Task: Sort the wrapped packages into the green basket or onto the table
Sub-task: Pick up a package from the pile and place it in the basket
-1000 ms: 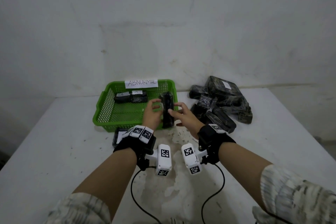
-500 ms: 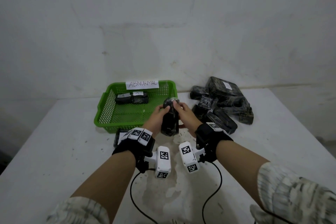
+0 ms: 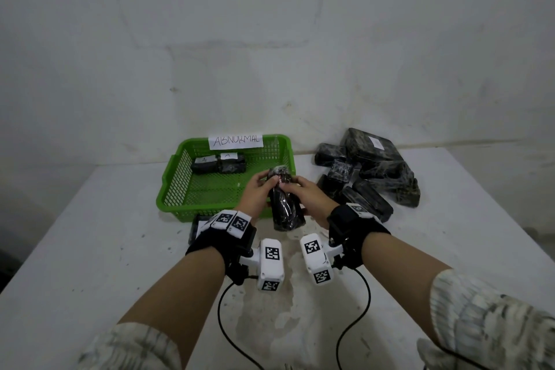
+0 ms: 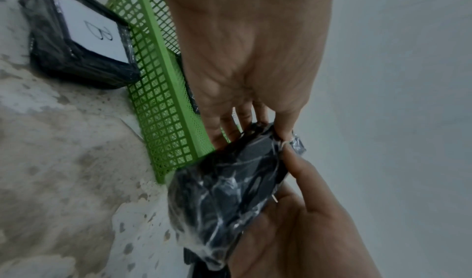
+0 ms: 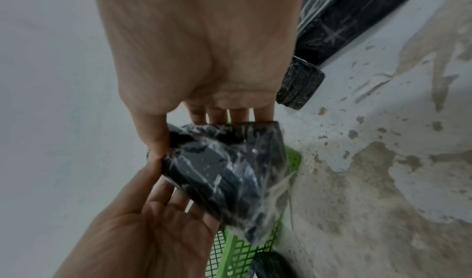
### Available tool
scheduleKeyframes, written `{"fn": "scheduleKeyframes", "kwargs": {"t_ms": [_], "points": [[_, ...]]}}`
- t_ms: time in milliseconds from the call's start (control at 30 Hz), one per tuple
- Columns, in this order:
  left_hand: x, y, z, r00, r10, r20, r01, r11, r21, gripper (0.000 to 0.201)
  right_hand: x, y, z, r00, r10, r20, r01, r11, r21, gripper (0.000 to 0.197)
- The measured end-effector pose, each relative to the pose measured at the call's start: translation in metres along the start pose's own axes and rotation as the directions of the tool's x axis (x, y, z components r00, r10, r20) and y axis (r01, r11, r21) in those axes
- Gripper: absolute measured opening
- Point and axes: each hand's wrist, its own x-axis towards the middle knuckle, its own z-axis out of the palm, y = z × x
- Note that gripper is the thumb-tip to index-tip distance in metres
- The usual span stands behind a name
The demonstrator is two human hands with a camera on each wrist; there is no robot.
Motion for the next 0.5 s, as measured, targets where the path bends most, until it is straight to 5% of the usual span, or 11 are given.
{"fn": "scheduleKeyframes", "kwargs": {"t_ms": [233, 367, 500], "points": [[-0.0029, -0.0027, -0.0056, 0.991, -0.059, 0.117, 0.061, 0.998, -0.006, 0.045, 0.0013, 0.0011, -0.0065, 1.000, 0.002, 0.012, -0.002, 0.999, 0.034, 0.030], [-0.0030, -0.0028, -0.0089, 0.994, -0.065, 0.091, 0.067, 0.998, -0.010, 0.048, 0.0008, 0.0057, -0.0084, 0.995, 0.027, 0.096, -0.034, 0.997, 0.074, 0.050], [-0.0051, -0.0020, -0.0086, 0.979, -0.133, 0.152, 0.141, 0.989, -0.036, 0.051, 0.0037, 0.0081, -0.0093, 0.999, 0.005, 0.037, -0.010, 0.993, 0.118, 0.061]]}}
